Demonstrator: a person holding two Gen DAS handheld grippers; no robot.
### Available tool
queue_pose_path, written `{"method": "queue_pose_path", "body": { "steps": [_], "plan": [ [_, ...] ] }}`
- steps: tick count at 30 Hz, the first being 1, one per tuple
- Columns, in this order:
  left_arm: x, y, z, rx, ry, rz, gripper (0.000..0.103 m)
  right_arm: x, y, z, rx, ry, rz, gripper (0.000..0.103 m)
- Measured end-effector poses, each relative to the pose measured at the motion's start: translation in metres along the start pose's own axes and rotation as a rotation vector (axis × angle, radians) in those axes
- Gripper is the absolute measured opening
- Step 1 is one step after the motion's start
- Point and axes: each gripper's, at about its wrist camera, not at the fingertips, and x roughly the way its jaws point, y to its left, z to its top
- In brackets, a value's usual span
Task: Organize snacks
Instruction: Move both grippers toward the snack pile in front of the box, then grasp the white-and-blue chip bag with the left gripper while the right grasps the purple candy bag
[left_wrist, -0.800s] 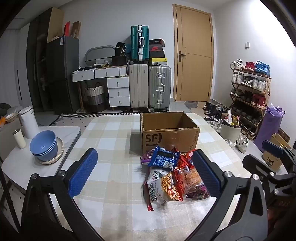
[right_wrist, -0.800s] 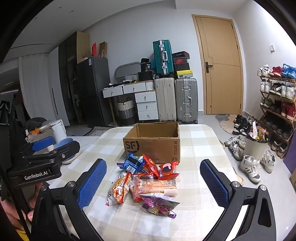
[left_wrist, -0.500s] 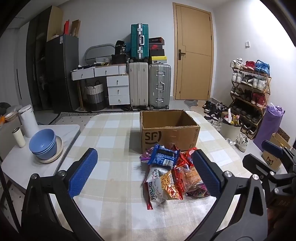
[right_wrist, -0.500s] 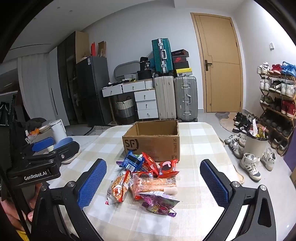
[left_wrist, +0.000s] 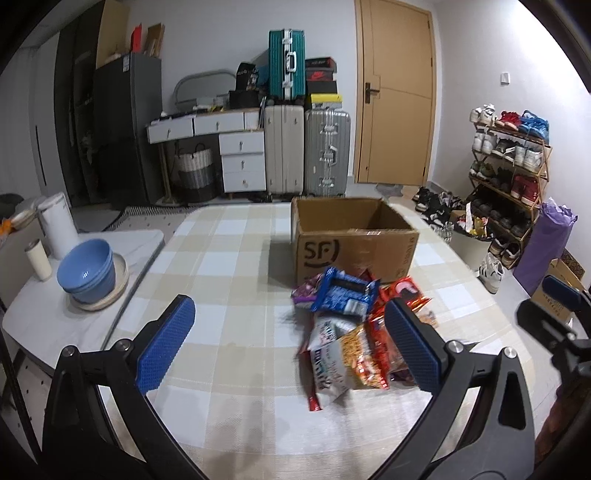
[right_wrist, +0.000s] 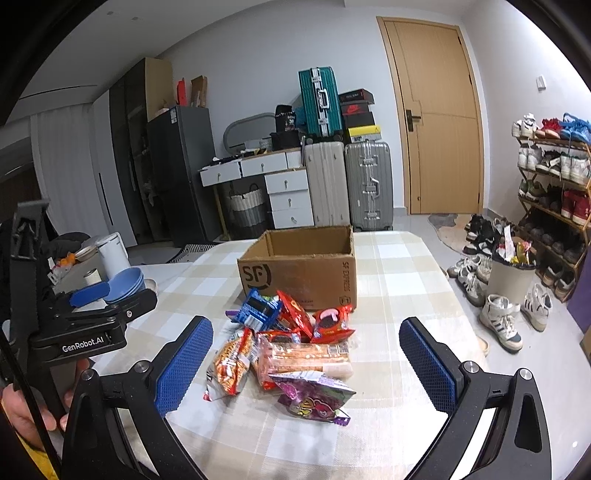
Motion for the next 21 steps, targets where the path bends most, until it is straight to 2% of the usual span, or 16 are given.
{"method": "queue_pose_path", "body": {
  "steps": [3, 5, 7, 9, 12, 17, 18, 19, 21],
  "plan": [
    [0.025, 0.009, -0.009, -0.014, 0.010, -0.011, 0.102, 0.012, -0.006, -0.006, 0.015, 0.026, 0.005, 0.103],
    [0.048, 0.013, -0.015, -0.036, 0.058, -0.057, 0.102, 0.021, -0.011, -0.009, 0.025, 0.044, 0.008, 0.103],
    [0.069, 0.016, -0.015, -0.024, 0.040, -0.105, 0.102, 0.032, -0.015, -0.013, 0.035, 0.062, 0.012, 0.103],
    [0.088, 0.010, -0.025, 0.008, 0.119, -0.145, 0.102, 0.041, -0.018, -0.016, 0.044, 0.077, 0.016, 0.103],
    [0.119, -0.007, -0.037, 0.049, 0.192, -0.172, 0.102, 0.052, -0.024, -0.021, 0.053, 0.093, 0.019, 0.103],
    [0.163, -0.036, -0.059, -0.028, 0.347, -0.255, 0.102, 0.065, -0.038, -0.027, 0.082, 0.117, 0.016, 0.103],
    [0.168, -0.031, -0.065, -0.019, 0.394, -0.237, 0.102, 0.067, -0.040, -0.028, 0.090, 0.121, 0.015, 0.103],
    [0.175, -0.032, -0.068, -0.017, 0.407, -0.231, 0.102, 0.068, -0.043, -0.029, 0.098, 0.127, 0.016, 0.103],
    [0.188, -0.035, -0.071, -0.055, 0.437, -0.268, 0.102, 0.072, -0.047, -0.031, 0.110, 0.136, 0.015, 0.103]
  ]
}}
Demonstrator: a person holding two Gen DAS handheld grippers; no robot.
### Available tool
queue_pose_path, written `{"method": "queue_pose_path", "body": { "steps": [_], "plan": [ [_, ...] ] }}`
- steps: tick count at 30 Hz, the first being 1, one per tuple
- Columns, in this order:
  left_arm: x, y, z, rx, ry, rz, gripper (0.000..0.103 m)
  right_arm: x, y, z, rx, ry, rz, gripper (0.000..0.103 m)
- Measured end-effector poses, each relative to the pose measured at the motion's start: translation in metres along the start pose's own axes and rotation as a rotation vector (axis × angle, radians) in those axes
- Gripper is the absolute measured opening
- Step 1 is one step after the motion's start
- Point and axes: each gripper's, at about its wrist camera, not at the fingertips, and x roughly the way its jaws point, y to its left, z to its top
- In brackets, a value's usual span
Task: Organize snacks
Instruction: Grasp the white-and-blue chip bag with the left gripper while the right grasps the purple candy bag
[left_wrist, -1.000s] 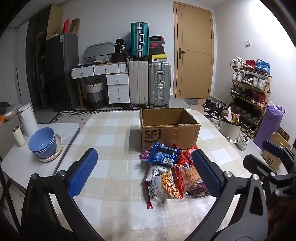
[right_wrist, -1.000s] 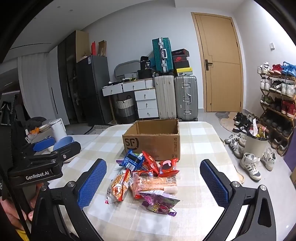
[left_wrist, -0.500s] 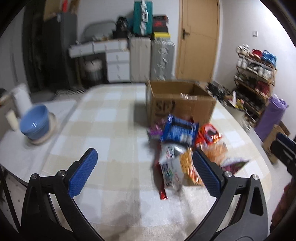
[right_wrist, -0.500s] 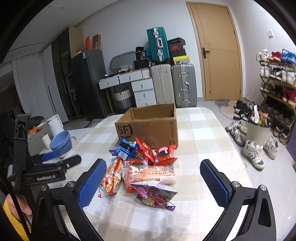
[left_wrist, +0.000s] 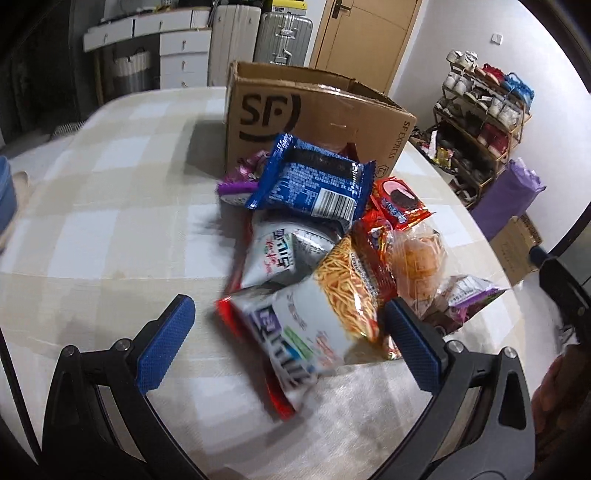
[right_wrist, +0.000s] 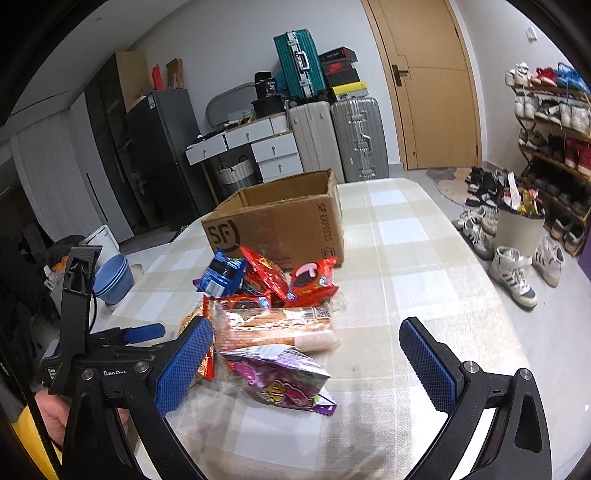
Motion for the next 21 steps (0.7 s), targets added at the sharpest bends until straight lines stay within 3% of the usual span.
{"method": "queue_pose_path", "body": {
  "steps": [5, 14, 15, 16, 21],
  "plan": [
    [0.017, -0.003, 0.006, -0.085, 0.026, -0.114, 0.090, 0.005, -0.004, -0.001, 0.011, 0.011, 0.009, 0.103],
    [0.006, -0.026, 0.026, -0.069, -0.015, -0.127, 0.073, 0.002, 0.004, -0.004, -0.009, 0.013, 0.013, 0.103],
    [0.004, -0.026, 0.009, -0.057, -0.033, -0.132, 0.071, 0.001, 0.005, -0.004, -0.011, 0.013, 0.012, 0.103],
    [0.001, -0.027, 0.009, -0.054, -0.038, -0.140, 0.060, 0.001, 0.005, -0.004, -0.013, 0.014, 0.009, 0.103],
    [-0.012, -0.031, 0.015, -0.047, -0.034, -0.155, 0.058, -0.002, 0.008, -0.006, -0.015, 0.019, 0.005, 0.103]
  ]
}}
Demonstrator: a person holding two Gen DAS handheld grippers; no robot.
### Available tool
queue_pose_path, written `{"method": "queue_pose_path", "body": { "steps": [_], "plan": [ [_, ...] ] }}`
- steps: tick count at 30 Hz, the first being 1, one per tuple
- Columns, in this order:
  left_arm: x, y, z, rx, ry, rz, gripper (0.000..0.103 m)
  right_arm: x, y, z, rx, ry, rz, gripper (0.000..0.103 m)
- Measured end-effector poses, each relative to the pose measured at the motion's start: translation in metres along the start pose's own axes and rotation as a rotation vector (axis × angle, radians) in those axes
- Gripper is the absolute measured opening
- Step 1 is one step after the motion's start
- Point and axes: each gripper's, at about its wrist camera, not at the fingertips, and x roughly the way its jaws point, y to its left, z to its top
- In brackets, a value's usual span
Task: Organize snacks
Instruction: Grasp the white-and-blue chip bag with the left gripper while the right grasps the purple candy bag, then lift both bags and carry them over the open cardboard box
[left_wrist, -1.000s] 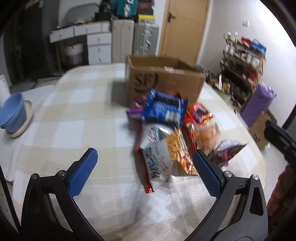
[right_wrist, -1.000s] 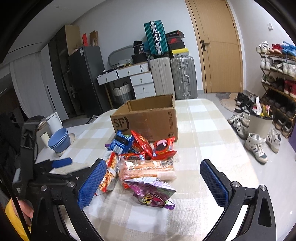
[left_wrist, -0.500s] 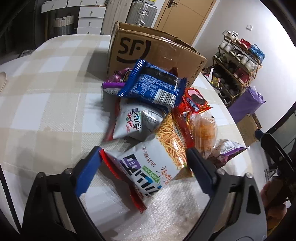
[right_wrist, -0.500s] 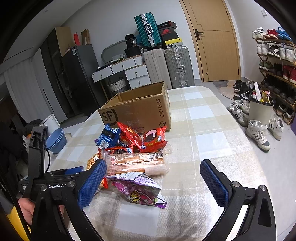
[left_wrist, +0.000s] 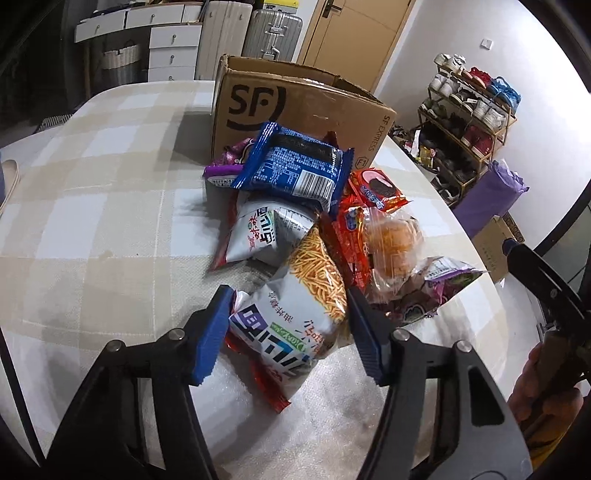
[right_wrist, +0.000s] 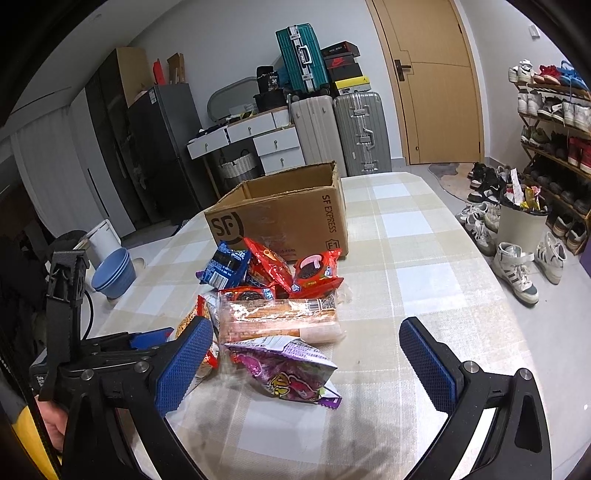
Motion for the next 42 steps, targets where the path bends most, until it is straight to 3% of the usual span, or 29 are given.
{"method": "queue_pose_path", "body": {
  "steps": [13, 27, 28, 30, 31, 34, 42],
  "plan": [
    [-0.032, 0.035, -0.024, -0.037, -0.014, -0.026, 0.053, 0.007, -0.004, -0.013, 0.033, 0.055, 0.094, 0.103],
    [-0.070, 0.083, -0.044, -0.088, -0.078, -0.015, 0.053, 0.064, 0.006, -0.025, 0.046, 0.176, 0.057, 0.103],
    [-0.071, 0.085, -0.045, -0.089, -0.081, -0.014, 0.054, 0.064, 0.006, -0.025, 0.046, 0.176, 0.057, 0.101],
    [-0.073, 0.085, -0.045, -0.087, -0.085, -0.006, 0.054, 0.072, 0.004, -0.026, 0.060, 0.195, 0.063, 0.089],
    [-0.075, 0.086, -0.046, -0.087, -0.089, -0.002, 0.054, 0.076, 0.003, -0.027, 0.065, 0.208, 0.066, 0.077],
    [-0.080, 0.084, -0.048, -0.072, -0.100, 0.018, 0.054, 0.083, 0.000, -0.032, 0.079, 0.241, 0.068, 0.057],
    [-0.092, 0.073, -0.052, -0.020, -0.112, 0.100, 0.054, 0.077, -0.012, -0.038, 0.134, 0.215, 0.132, 0.049]
  ]
}}
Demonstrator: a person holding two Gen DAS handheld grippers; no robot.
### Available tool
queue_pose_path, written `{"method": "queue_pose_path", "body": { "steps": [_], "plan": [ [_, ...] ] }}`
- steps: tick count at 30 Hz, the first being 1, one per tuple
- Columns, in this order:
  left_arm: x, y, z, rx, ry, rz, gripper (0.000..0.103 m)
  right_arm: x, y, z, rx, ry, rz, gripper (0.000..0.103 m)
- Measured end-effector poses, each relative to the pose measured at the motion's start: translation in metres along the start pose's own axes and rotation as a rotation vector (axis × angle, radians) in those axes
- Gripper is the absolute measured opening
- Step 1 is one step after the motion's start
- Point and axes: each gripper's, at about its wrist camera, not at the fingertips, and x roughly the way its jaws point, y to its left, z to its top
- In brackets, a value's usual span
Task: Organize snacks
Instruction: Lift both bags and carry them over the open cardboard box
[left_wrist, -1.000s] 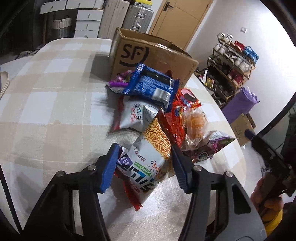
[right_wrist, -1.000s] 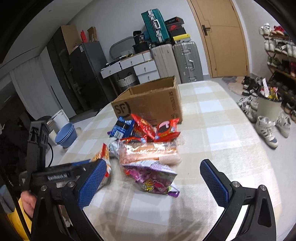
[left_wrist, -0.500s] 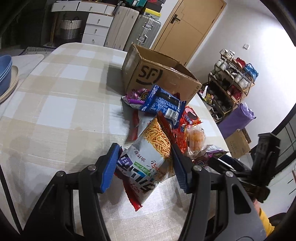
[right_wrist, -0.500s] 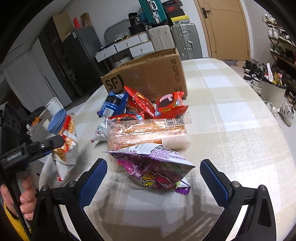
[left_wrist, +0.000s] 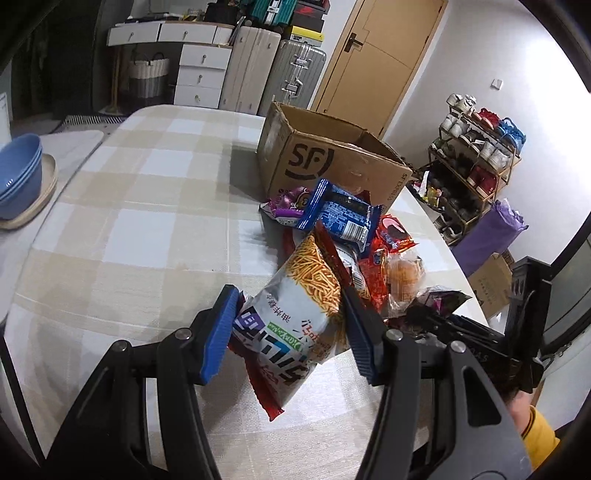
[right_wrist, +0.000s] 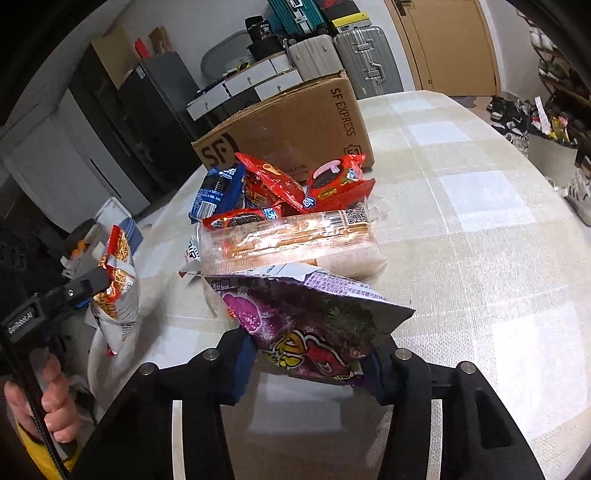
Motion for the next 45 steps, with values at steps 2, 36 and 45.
{"method": "queue_pose_path", "body": {
  "steps": [2, 36, 45],
  "plan": [
    [-0.003, -0.002, 0.000, 0.009, -0.006, 0.015, 0.054, -0.003, -0.002, -0.001, 0.012, -0.009, 0.006, 0.048],
    [-0.049, -0.034, 0.011, 0.090, -0.044, 0.008, 0.054, -0.105, 0.030, 0.017, -0.046, -0.231, 0.121, 0.048],
    [-0.051, -0.037, 0.036, 0.107, -0.051, 0.005, 0.054, -0.103, 0.034, 0.051, -0.095, -0.255, 0.156, 0.048]
  ]
}}
